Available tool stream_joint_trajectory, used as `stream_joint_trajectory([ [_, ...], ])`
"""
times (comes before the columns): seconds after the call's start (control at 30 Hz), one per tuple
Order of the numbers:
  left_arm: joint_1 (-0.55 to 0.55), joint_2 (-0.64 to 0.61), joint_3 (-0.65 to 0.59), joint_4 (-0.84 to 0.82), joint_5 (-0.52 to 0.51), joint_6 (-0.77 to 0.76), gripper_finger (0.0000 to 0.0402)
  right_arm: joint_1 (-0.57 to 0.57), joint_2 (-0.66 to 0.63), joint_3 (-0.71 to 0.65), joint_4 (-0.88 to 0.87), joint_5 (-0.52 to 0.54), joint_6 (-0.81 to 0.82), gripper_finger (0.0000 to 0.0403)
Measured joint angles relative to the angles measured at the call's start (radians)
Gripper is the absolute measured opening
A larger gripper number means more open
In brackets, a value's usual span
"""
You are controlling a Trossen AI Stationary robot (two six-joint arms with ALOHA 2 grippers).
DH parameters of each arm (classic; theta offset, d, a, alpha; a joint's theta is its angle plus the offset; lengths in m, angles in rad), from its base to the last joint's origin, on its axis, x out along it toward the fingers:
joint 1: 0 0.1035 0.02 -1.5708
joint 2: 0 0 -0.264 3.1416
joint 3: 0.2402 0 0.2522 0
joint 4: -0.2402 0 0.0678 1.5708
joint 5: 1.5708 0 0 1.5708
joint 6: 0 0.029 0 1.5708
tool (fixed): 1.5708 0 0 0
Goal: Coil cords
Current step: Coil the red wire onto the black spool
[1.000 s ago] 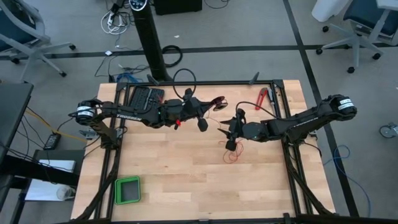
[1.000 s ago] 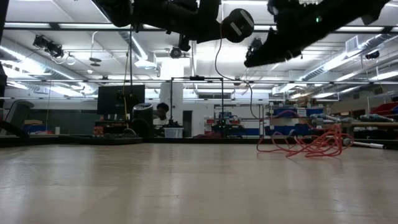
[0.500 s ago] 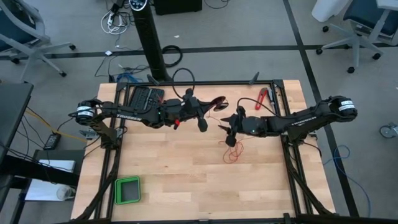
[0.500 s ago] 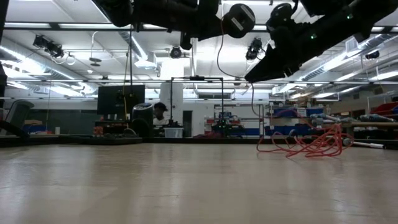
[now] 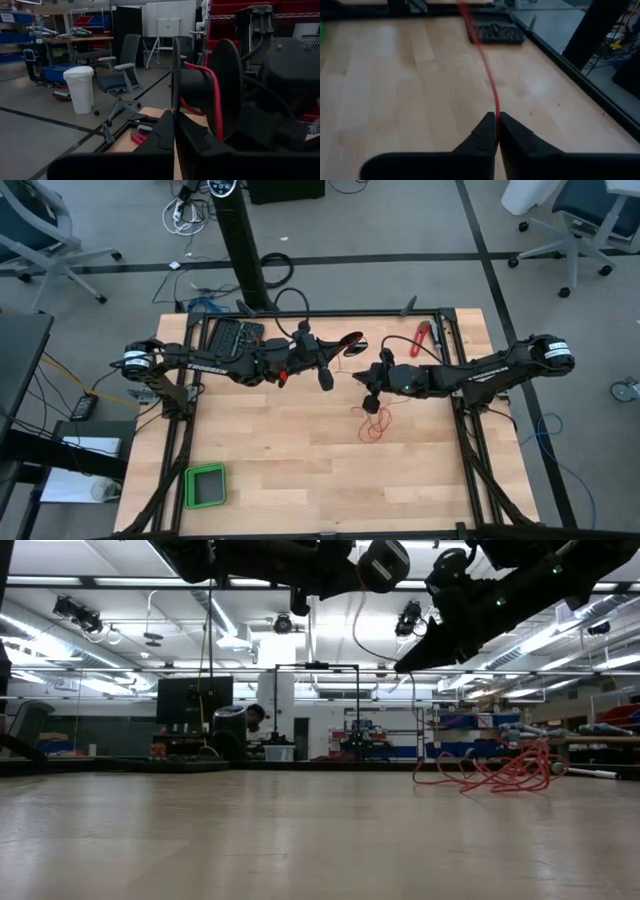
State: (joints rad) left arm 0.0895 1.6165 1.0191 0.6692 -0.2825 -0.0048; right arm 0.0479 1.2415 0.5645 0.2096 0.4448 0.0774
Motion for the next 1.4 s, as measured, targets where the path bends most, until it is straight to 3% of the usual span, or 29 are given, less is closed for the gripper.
stream_joint_trajectory([
  [0.23,-0.001,0.000,0.000,-0.026,0.025,0.000,0.0006,-0.021,-0.044,0.000,-0.238,0.146,0.093,0.0004],
  [0.5,0.000,0.000,0.000,-0.153,0.026,0.000,0.0006,-0.023,-0.238,0.000,-0.561,0.273,0.228,0.0003],
  [0.77,0.000,0.000,0.000,-0.323,-0.010,0.032,0.0006,-0.023,-0.478,0.012,-0.585,0.381,0.198,0.0001],
  [0.9,0.000,0.000,0.000,-0.399,-0.083,0.079,0.0006,-0.014,-0.542,0.040,-0.526,0.354,0.143,0.0001],
  [1.03,0.002,0.000,0.000,-0.428,-0.115,0.103,0.0006,-0.001,-0.540,0.056,-0.355,0.253,0.057,0.0001],
  [1.4,0.002,0.000,0.000,-0.429,-0.160,0.081,0.0006,0.008,-0.295,0.127,-0.029,-0.039,-0.063,0.0001],
])
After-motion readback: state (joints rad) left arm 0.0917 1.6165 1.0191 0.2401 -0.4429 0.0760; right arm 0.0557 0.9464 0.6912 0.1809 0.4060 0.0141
